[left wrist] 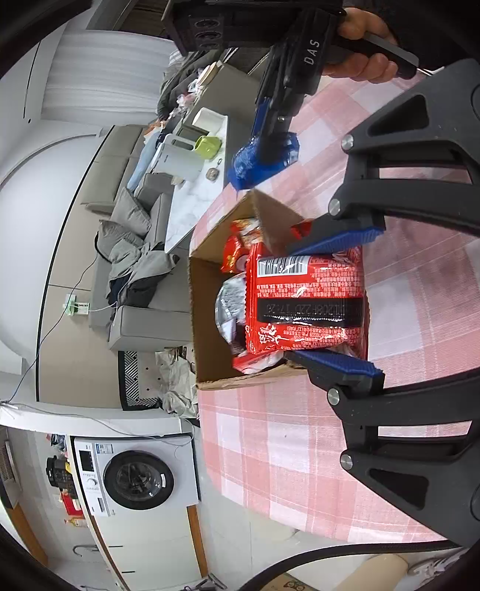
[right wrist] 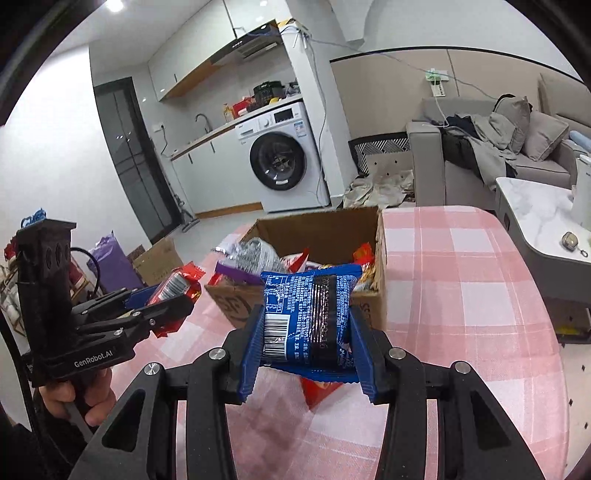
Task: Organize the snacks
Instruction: 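Lift both held packs and carry them over the box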
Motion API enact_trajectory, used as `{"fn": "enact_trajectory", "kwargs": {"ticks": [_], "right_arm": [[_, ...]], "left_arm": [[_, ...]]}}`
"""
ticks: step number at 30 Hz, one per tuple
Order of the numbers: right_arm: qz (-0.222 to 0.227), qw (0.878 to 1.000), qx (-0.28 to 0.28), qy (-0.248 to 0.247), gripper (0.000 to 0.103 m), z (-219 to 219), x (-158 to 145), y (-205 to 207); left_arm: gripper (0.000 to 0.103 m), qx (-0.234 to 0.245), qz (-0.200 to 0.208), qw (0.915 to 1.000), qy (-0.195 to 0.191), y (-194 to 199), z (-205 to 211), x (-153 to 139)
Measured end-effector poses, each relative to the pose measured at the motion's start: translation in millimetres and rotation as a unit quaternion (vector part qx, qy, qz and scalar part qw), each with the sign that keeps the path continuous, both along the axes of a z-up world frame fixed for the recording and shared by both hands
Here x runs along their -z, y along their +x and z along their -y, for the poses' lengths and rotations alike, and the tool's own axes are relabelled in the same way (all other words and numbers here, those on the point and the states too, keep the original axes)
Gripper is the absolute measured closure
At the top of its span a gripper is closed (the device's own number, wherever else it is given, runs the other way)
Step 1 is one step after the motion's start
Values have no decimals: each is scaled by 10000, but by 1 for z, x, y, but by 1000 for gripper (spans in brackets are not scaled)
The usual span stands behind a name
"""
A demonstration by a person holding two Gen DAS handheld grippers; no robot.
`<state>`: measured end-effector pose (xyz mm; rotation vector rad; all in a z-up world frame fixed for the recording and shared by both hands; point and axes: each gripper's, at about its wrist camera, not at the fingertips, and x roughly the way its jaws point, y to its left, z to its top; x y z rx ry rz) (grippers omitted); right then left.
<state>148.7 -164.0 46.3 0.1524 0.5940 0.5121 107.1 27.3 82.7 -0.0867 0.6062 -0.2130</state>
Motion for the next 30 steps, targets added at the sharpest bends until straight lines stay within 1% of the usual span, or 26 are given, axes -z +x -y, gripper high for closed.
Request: {"fn": "enact_trajectory", "kwargs": {"ticks": [5,18,20,30], "right_arm": [[34,9999,58,120,59,-1,-5,11],[-66,10000,-17,20,58,-19,-5,44],[-77,10000,-8,4,58,-20,-4,48],[-167,9999,12,-36,58,-22,3,65]], "left_arm": [[58,-77,-5,10000,0,17,-5,-1],[58,-149,0,9999,70,64,-6,3],[61,-143,-16,9999,47,72,-7,4],[61,-142,8,9998,99,107,-7,9]]}}
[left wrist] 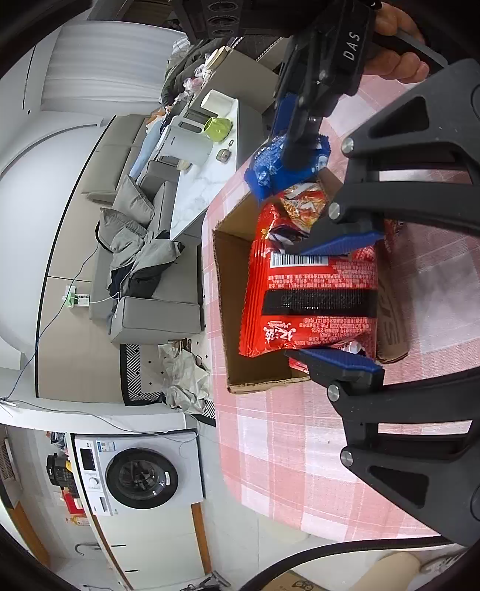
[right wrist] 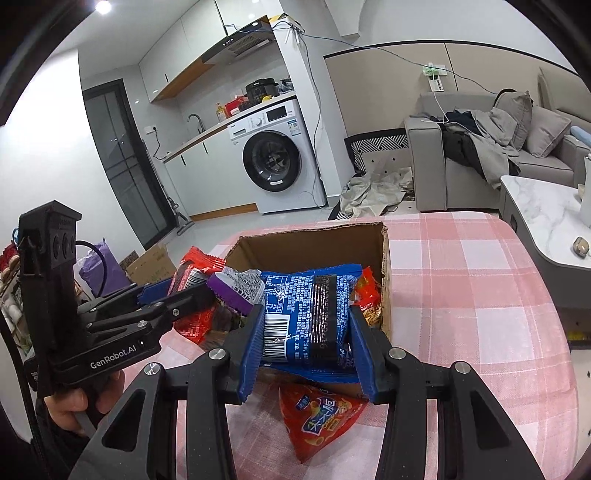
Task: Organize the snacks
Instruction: 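Lift both held packs and carry them over the box, then lower both packs into the box and open both tools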
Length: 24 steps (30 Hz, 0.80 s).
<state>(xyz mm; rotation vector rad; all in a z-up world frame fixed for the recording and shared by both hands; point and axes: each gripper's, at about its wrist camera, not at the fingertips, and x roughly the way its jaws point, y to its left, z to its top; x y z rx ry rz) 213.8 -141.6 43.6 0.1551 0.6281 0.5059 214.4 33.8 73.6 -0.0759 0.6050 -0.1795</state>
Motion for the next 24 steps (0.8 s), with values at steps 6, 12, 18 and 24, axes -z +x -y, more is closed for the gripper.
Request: {"fn": "enact_trajectory", "kwargs": {"ticks": [6,12,18,24], "right_arm": [[-4,10000,26,24,58,0,0,13],[-59,10000,35,21,58,-3,1,27],[-96,9999,20,-22,58,-7,4,39],[-128,9999,14,-46,58,-11,6,47]], "left_arm": [[62,-19,50,10000,57,12,5,-2],[63,25,-55,10000,54,28,10,5],[63,70,-183,9998,79,43,10,18],[63,83,-245,9996,97,57,13,24]]}}
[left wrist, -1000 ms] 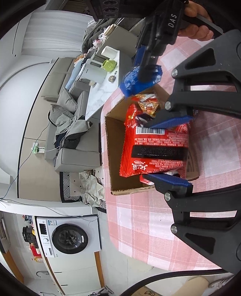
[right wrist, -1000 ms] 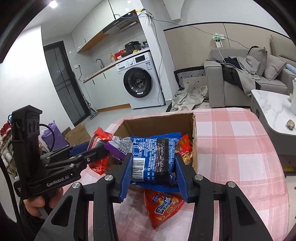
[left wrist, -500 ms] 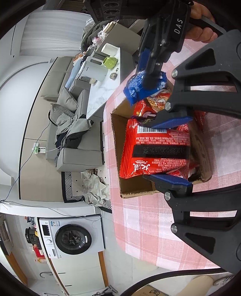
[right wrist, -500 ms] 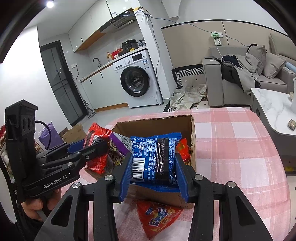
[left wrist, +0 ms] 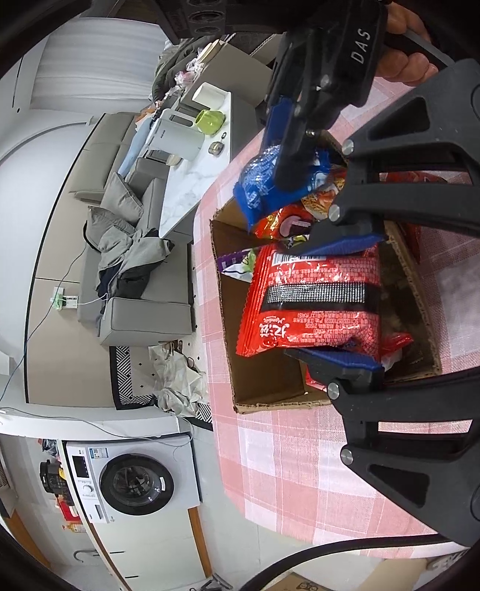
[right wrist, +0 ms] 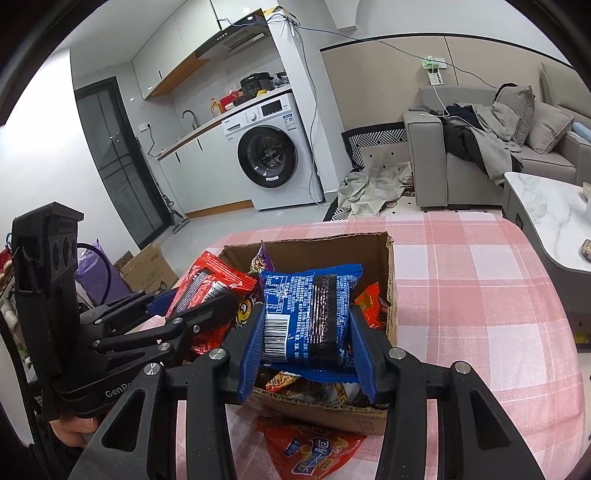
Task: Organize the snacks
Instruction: 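Lower both packs into the box and open both tools, then move the open right tool toward the red triangular bag beside the box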
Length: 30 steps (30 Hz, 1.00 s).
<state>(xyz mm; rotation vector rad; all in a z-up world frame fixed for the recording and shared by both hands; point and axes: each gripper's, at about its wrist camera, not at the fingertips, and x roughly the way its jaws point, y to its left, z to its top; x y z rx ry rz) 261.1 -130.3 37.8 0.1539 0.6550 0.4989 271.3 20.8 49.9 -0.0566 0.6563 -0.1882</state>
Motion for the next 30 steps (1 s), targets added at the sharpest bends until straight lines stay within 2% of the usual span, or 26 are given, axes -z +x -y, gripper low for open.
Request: {"fn": "enact_trajectory", "kwargs": {"ticks": [11,18,19,21,23,24,25,26,27,29,30], "right_arm": [[-124,9999,-8,-31,58,-3,5,18],[61,10000,45,-48,49,4,-2,11],[93,9999,60,-58,43,6,-3,9],[168,9998,96,-56,33,10,-5,2],[185,9998,94,-64,29,14,-6,-4],[154,9998,87,-57,22,17,-6,-8],[147,9998,91,-41,14,19,-5,-12],[153,9998,108,-7,10,22,-4,-17],[170,9998,115,27,5,25,-4,-23],[184,9998,103,43,2,29,-2,-33],[166,9998,96,14,1,31,0,-37]], "left_arm": [[63,82,-101,9999,73,15,6,8],[61,30,-111,9999,67,7,4,4],[55,6,-134,9999,58,5,3,3],[50,18,-126,9999,29,-1,1,0],[36,43,-82,10000,16,-10,0,-2],[32,56,-62,10000,-19,-14,-1,-3],[22,68,-40,10000,-54,-20,-2,-5],[15,29,-11,10000,-56,-27,-3,-6],[13,-38,12,10000,-25,-32,-3,-8],[1,-98,57,9999,19,-44,-3,-10],[1,-130,82,9999,22,-49,-4,-11]]}}
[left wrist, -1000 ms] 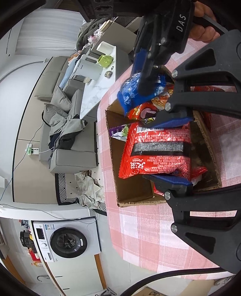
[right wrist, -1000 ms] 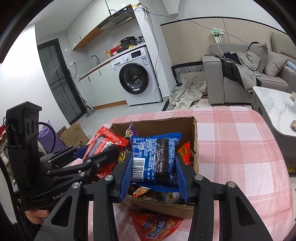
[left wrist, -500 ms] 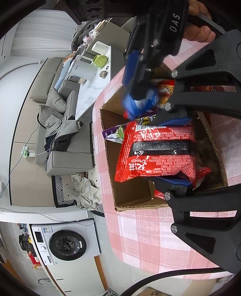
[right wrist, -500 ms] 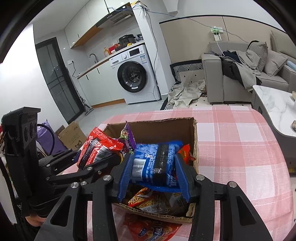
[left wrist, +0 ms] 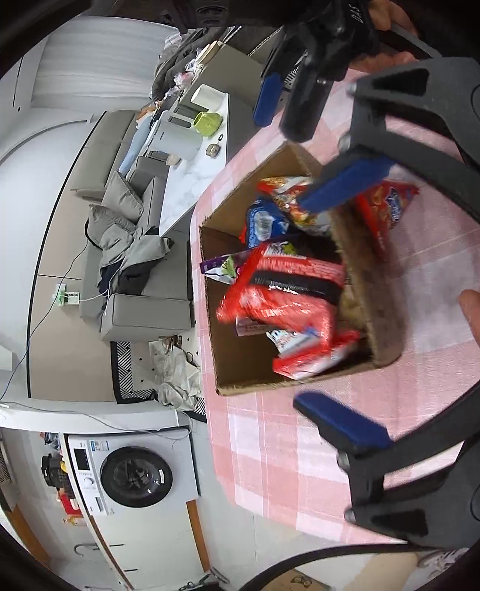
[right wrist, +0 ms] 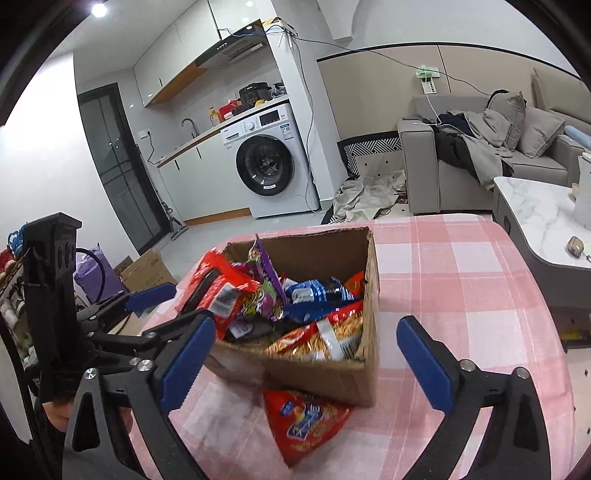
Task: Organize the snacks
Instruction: 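Move the open right tool toward the red triangular bag beside the box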
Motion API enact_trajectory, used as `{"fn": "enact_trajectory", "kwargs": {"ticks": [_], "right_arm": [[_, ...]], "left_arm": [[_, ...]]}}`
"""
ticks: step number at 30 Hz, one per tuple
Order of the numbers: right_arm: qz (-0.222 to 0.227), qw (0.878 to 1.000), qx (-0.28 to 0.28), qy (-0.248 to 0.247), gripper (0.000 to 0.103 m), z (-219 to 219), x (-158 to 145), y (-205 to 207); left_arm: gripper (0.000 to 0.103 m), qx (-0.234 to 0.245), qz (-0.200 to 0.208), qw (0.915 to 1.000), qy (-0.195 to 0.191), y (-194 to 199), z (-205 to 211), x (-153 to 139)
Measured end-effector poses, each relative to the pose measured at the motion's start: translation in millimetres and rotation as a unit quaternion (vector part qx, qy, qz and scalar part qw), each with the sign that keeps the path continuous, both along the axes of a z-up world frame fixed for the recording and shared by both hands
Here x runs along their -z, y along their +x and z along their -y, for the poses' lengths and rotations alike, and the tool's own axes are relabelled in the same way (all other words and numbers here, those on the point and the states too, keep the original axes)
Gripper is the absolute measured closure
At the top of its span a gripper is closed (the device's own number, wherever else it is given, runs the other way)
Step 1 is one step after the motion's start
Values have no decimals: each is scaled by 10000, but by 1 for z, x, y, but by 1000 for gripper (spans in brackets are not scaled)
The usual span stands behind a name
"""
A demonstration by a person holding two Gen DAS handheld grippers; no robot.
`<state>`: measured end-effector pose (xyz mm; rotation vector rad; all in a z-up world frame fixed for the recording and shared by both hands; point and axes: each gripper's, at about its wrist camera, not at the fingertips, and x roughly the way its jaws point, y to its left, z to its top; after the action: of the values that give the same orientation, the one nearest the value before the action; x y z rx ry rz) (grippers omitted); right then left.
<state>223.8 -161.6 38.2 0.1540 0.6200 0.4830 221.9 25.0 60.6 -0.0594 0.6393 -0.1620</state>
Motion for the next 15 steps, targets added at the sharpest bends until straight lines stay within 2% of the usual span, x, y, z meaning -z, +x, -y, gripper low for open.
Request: {"fn": "enact_trajectory", "kwargs": {"ticks": [6,15], "right_arm": [[-70,9997,-4,-225,1,5,13,-23],[-421,9982,-58,-425,1,5,48,-37]], "left_arm": [[1,-128,33,9999,4,-36,-5,4],[1,-143,-216,9995,156,-66,0,34]]}}
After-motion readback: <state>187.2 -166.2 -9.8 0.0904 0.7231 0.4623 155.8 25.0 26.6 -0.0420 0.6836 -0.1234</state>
